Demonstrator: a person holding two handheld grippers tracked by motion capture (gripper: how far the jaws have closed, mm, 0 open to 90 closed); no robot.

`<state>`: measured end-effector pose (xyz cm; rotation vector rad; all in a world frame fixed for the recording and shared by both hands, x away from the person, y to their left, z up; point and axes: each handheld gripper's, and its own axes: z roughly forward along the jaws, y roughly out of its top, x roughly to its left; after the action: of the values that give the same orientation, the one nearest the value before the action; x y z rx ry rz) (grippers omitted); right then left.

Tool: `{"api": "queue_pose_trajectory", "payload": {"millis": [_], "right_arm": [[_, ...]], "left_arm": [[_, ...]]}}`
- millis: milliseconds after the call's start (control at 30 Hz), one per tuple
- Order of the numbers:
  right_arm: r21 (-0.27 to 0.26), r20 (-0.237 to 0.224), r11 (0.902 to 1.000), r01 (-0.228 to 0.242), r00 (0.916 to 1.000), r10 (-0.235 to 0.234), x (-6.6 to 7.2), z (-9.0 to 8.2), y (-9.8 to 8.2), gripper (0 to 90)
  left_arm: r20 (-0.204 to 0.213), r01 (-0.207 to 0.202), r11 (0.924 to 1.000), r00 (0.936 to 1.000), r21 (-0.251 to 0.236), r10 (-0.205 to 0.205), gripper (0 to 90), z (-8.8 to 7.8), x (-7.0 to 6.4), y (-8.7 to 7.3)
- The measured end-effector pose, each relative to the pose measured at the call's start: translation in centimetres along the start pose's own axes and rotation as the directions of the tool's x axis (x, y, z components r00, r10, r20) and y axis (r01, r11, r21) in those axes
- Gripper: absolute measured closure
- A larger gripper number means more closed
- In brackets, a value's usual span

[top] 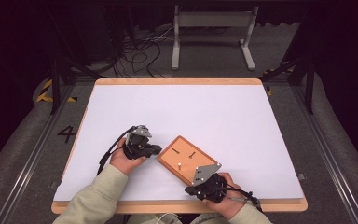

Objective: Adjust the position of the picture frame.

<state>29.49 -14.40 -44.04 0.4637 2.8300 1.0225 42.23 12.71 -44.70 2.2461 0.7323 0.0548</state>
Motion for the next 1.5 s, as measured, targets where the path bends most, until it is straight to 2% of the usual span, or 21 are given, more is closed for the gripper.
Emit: {"api": "queue_pose_trajectory", "payload": {"millis": [100,133,233,333,500,633,800,867,933,967,1000,1033,1067,1133,1200,1233,1333,1367,1400,1500], "right_arm": [[0.034,0.009,0.9994,0.011,0.9999,-0.011,0.0,0.2,-0.2,90.0],[0.050,0.023,0.9982,0.033,0.9992,-0.034,0.2,0.3,-0.1,90.0],[0.064,0.030,0.9968,0.048,0.9983,-0.050,0.3,0.2,-0.1,90.0],[0.069,0.044,0.9970,0.033,0.9984,-0.036,-0.2,-0.3,-0.5,90.0],[0.064,0.086,0.9979,-0.009,0.9963,0.004,-1.7,-1.1,-1.4,90.0],[0.061,0.125,0.9975,-0.035,0.9918,0.028,-2.8,-1.7,-2.1,90.0],[0.041,0.195,0.9967,-0.070,0.9789,0.061,-4.3,-2.3,-3.0,90.0],[0.038,0.233,0.9968,-0.070,0.9706,0.059,-4.7,-2.4,-3.2,90.0],[0.033,0.252,0.9961,-0.082,0.9652,0.071,-5.1,-2.5,-3.3,90.0],[0.035,0.272,0.9954,-0.089,0.9593,0.077,-5.5,-2.5,-3.4,90.0],[0.035,0.272,0.9954,-0.089,0.9593,0.077,-5.5,-2.5,-3.4,90.0],[0.040,0.287,0.9948,-0.094,0.9546,0.079,-5.7,-2.6,-3.5,90.0],[0.029,0.304,0.9927,-0.117,0.9472,0.103,-6.3,-2.6,-3.7,90.0],[0.019,0.314,0.9909,-0.133,0.9417,0.121,-6.8,-2.7,-3.9,90.0],[0.018,0.331,0.9897,-0.142,0.9348,0.128,-7.0,-2.8,-4.0,90.0],[0.005,0.332,0.9872,-0.159,0.9315,0.149,-7.1,-2.7,-4.0,90.0],[-0.001,0.320,0.9863,-0.165,0.9344,0.156,-7.2,-2.8,-4.0,90.0],[-0.008,0.303,0.9866,-0.163,0.9400,0.158,-7.2,-3.0,-3.9,90.0],[-0.023,0.287,0.9864,-0.163,0.9442,0.162,-7.2,-3.2,-3.9,90.0],[-0.077,0.263,0.9835,-0.163,0.9481,0.178,-7.2,-4.3,-3.4,90.0]], "left_arm": [[0.012,0.031,0.9981,0.9995,-0.052,-0.031,80.6,-0.7,0.3,0.0],[0.012,0.034,0.9976,0.9994,-0.060,-0.034,80.5,-0.9,0.4,0.0],[0.015,0.043,0.9957,0.9990,-0.082,-0.042,80.7,-1.2,0.4,0.0],[0.023,0.034,0.9965,0.9992,-0.076,-0.032,80.4,-1.2,0.1,-0.1],[0.027,0.026,0.9930,0.9994,-0.115,-0.023,80.3,-1.7,-0.4,0.1],[0.025,0.016,0.9924,0.9996,-0.122,-0.013,80.1,-1.8,-0.6,0.0],[0.022,0.018,0.9908,0.9996,-0.134,-0.016,80.3,-2.0,-0.8,-0.1],[0.023,0.019,0.9909,0.9996,-0.133,-0.016,80.1,-2.0,-0.9,-0.2],[0.022,0.011,0.9915,0.9997,-0.129,-0.008,80.0,-1.9,-1.1,-0.2],[0.024,0.011,0.9918,0.9997,-0.127,-0.008,79.9,-1.9,-1.2,-0.3],[0.024,0.011,0.9918,0.9997,-0.127,-0.008,79.8,-1.9,-1.2,-0.3],[0.022,0.011,0.9920,0.9997,-0.126,-0.008,79.8,-1.9,-1.4,-0.3],[0.022,0.012,0.9919,0.9997,-0.126,-0.009,79.5,-1.9,-1.4,-0.4],[0.020,0.021,0.9924,0.9996,-0.121,-0.018,78.9,-1.8,-1.6,-0.4],[0.013,0.011,0.9922,0.9999,-0.124,-0.010,78.2,-1.8,-1.5,-0.5],[0.012,0.014,0.9922,0.9998,-0.124,-0.013,78.1,-1.8,-1.4,-0.5],[0.006,0.019,0.9916,0.9998,-0.128,-0.019,77.4,-1.9,-1.4,-0.6],[0.003,0.025,0.9911,0.9997,-0.131,-0.025,76.8,-1.9,-1.4,-0.6],[-0.002,0.025,0.9908,0.9997,-0.133,-0.026,76.1,-1.9,-1.4,-0.7],[-0.022,0.024,0.9897,0.9994,-0.141,-0.027,72.4,-2.0,-1.3,-0.7]]}}
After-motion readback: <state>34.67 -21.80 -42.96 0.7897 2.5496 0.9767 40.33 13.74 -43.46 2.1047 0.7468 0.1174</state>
